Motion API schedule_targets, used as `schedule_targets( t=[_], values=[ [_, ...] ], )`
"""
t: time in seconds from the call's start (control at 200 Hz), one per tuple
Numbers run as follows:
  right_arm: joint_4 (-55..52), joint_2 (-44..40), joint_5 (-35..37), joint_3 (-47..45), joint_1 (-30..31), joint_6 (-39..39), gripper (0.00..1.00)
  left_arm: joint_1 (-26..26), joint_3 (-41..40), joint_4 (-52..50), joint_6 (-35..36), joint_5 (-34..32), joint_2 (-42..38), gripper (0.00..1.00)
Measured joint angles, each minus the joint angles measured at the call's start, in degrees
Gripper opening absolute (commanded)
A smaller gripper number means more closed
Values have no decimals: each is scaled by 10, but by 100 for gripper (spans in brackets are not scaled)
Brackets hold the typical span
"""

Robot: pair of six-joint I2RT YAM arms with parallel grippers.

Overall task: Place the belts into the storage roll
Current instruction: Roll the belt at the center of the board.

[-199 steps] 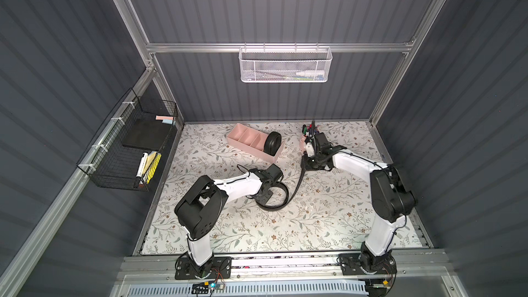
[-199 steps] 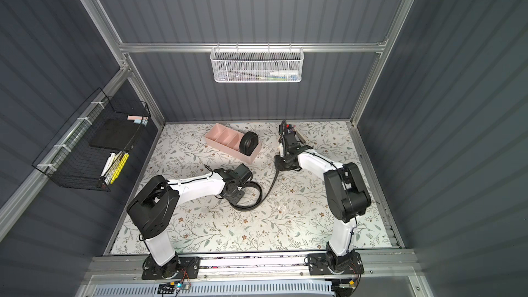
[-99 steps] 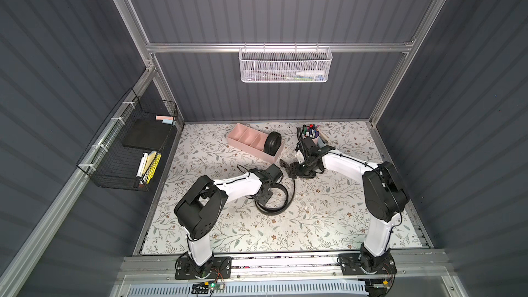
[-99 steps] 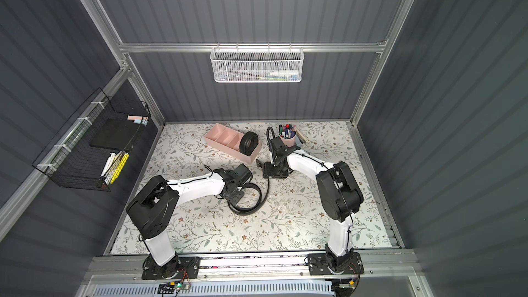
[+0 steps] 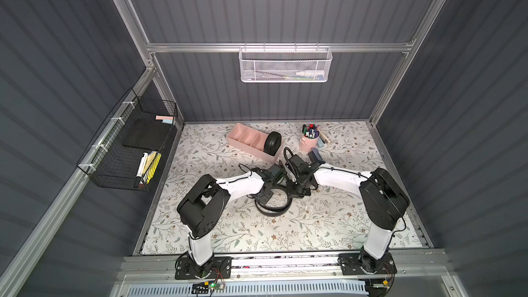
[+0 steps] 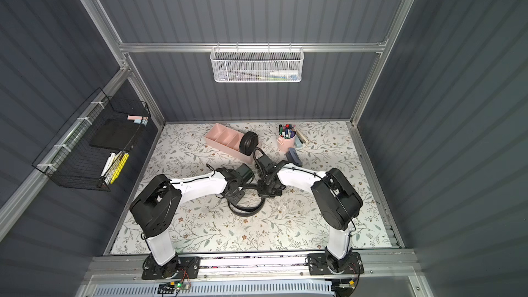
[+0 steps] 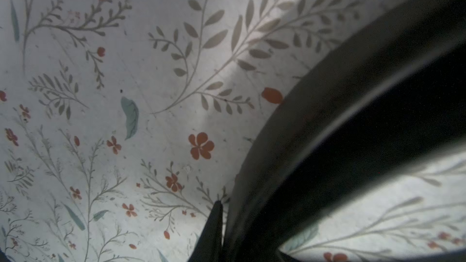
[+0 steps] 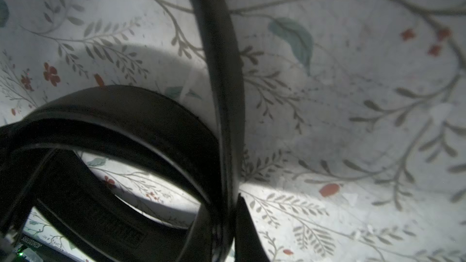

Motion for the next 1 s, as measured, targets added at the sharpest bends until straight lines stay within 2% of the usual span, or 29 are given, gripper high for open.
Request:
schedule_targets(
  t=[0.12,0.215,0.255,0.28,0.3,0.35,0.375,0.41,0.635,0.76,0.865,1.001],
  values=[
    [1,-18,7,-21,2,0,4,-6,12,-14,-2,-16,12,21],
    [11,-32,7,-40,2,-1,4,-7,18,-20,-1,-21,16,26],
    [15,-38,7,-47,1,-3,7,-5,19,-21,-1,-23,17,26],
    [17,-42,6,-51,1,-5,12,-3,21,-21,0,-22,18,22],
    [19,-44,5,-54,0,-6,21,-3,22,-21,0,-21,19,18],
    [22,-48,2,-59,-3,-11,48,-1,26,-17,5,-11,21,11],
    [22,-51,3,-61,-4,-14,54,-1,30,-18,3,-9,23,9],
    [17,-54,4,-64,-9,-17,57,0,32,-20,6,-7,24,7],
    [-11,-58,1,-29,-42,-34,66,0,34,-22,7,-6,25,4],
    [-26,-46,1,34,-66,-38,65,0,30,-18,7,-8,23,4],
    [-33,-3,-2,83,-82,-48,62,0,21,-8,6,-8,17,4],
    [-38,43,-14,92,-84,-59,59,0,13,0,4,-8,12,4]
  ],
)
